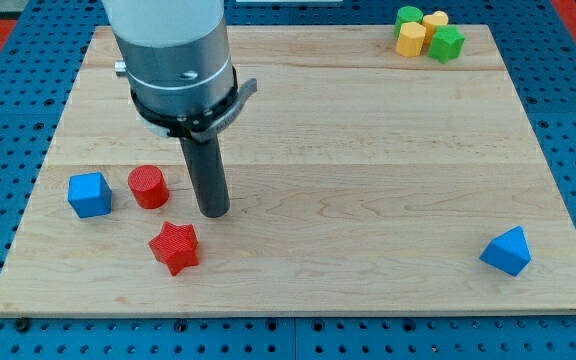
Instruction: Push the red star to the left of the blue triangle
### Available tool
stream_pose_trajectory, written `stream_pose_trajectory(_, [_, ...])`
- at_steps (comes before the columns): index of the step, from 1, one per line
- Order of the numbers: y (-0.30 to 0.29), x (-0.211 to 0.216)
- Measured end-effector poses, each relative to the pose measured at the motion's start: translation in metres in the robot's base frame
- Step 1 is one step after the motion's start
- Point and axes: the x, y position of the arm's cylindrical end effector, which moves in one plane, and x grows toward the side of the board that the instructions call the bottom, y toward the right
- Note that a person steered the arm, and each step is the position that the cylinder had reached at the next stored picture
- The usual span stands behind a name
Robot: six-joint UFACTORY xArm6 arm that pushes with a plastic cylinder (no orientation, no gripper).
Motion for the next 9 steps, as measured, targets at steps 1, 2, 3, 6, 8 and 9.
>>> stream_pose_trajectory(1, [-0.041,-0.001])
stream_pose_trajectory(2, [-0.073,0.004])
stream_pose_trajectory(3, [-0.086,0.016])
stream_pose_trajectory(6, [0.05,0.062])
stream_pose_trajectory(8, [0.144,0.065])
stream_pose_trajectory(9, [0.123,0.063])
